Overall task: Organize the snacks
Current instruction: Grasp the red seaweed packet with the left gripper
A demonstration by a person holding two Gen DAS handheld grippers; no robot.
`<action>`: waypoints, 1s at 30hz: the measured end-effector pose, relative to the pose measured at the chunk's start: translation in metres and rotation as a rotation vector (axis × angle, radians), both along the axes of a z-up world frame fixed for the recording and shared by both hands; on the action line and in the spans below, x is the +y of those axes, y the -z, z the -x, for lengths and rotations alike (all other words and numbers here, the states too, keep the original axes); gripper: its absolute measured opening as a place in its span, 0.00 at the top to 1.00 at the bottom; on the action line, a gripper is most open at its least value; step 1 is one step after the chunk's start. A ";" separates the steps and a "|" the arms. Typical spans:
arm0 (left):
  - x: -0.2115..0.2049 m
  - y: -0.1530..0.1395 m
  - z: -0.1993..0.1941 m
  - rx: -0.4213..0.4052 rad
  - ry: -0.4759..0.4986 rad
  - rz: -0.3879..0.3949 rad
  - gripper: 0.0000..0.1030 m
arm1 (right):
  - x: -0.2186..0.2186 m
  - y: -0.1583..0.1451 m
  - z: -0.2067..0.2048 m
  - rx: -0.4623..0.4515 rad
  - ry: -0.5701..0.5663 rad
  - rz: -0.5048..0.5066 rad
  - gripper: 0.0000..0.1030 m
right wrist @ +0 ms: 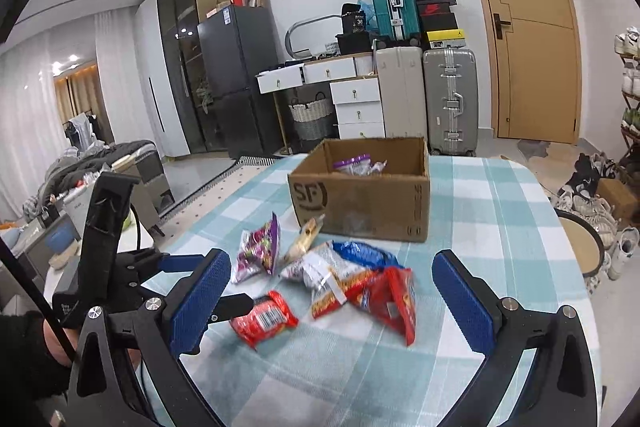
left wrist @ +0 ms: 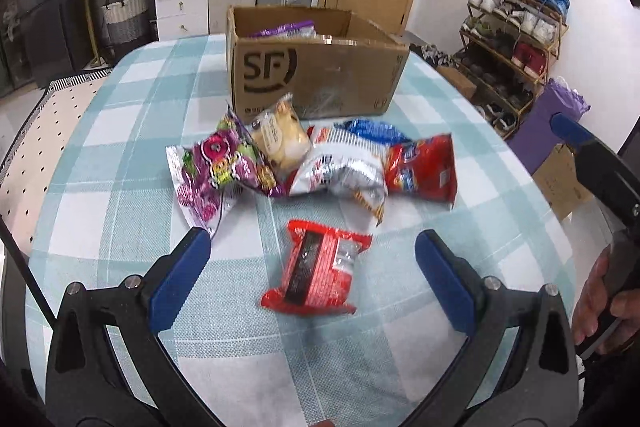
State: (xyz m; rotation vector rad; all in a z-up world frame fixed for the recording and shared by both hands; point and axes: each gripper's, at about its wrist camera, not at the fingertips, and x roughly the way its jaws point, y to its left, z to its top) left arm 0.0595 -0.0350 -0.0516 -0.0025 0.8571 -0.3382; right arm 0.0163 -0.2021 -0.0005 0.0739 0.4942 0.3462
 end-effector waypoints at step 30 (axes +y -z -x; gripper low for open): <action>-0.009 0.056 -0.021 0.092 0.058 0.022 0.60 | -0.018 0.057 0.013 0.081 0.056 -0.085 0.01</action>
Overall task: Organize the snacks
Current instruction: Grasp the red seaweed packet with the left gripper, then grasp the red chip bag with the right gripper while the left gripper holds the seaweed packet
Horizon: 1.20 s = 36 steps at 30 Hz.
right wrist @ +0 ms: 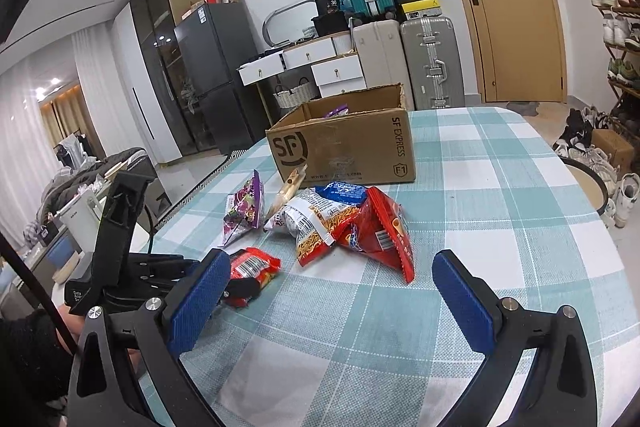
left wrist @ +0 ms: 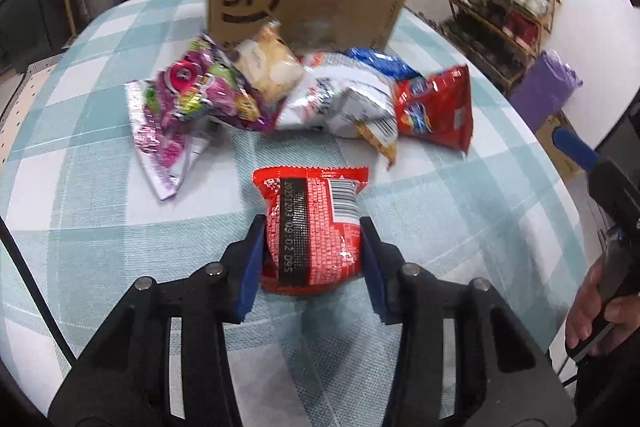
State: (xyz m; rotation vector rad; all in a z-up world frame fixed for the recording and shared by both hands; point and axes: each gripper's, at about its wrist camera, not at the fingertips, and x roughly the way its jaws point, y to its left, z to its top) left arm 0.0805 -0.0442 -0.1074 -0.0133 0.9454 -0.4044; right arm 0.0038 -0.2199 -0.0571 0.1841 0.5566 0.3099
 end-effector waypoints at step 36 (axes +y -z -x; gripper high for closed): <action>0.060 -0.020 0.022 -0.183 -0.119 0.095 0.60 | 0.015 0.046 -0.122 0.183 -0.078 0.308 0.01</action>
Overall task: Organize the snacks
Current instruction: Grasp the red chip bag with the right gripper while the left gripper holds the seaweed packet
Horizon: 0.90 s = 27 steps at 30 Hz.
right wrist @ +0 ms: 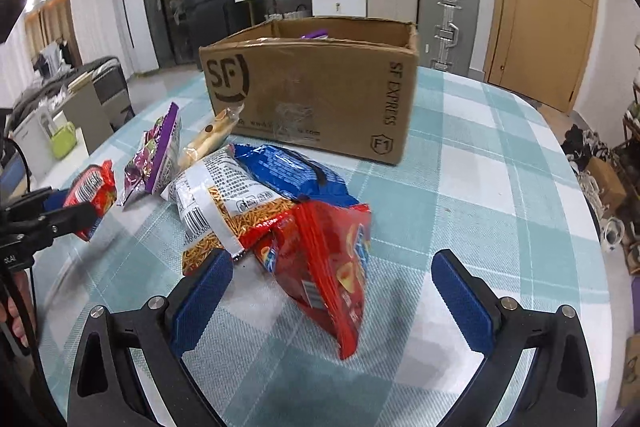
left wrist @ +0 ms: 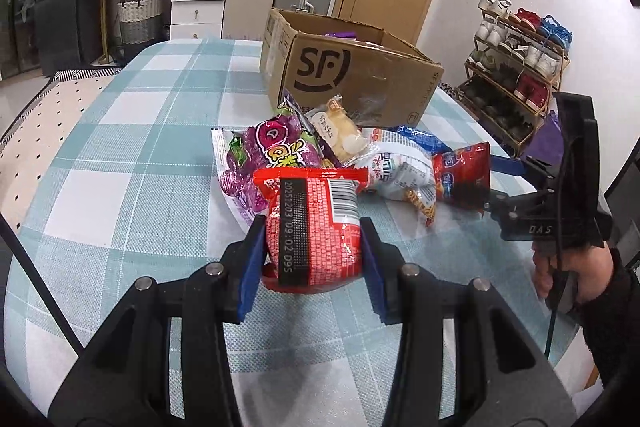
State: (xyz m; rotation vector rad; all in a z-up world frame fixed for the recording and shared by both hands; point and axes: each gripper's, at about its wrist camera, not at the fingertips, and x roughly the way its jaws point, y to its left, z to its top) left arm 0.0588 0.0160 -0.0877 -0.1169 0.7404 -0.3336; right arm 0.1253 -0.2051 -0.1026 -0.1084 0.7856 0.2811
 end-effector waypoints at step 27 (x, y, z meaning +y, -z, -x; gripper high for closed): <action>-0.002 0.000 0.009 -0.018 -0.020 -0.018 0.60 | -0.011 0.000 -0.001 0.015 0.025 -0.121 0.59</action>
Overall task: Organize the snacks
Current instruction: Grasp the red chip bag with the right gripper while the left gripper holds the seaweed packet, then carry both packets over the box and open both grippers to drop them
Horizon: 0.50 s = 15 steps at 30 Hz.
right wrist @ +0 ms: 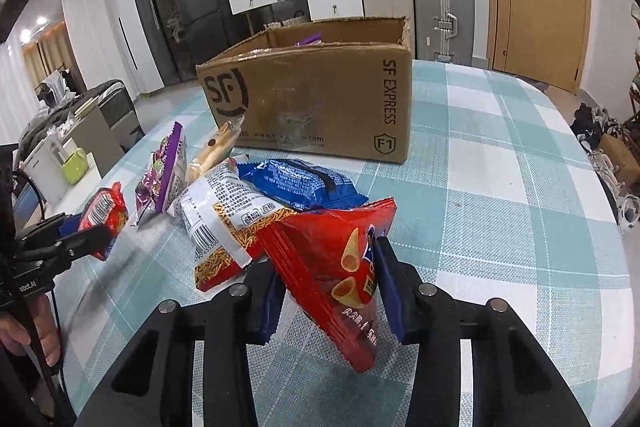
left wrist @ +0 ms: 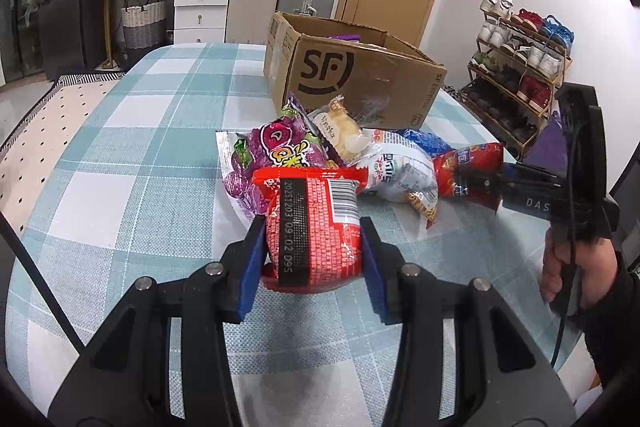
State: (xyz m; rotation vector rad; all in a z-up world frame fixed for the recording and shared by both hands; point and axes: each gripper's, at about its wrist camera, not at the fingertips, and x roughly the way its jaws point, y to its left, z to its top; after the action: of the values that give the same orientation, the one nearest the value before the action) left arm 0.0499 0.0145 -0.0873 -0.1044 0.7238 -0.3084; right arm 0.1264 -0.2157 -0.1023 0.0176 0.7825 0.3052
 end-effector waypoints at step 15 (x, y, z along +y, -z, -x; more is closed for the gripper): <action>-0.004 -0.011 0.003 -0.004 -0.009 -0.009 0.60 | -0.026 -0.012 0.032 -0.001 0.044 -0.139 0.61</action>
State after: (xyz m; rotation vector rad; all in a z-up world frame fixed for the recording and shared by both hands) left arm 0.0469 0.0106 -0.0760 -0.0986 0.7203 -0.2964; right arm 0.0944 -0.2419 -0.0905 0.1652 0.7576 0.3176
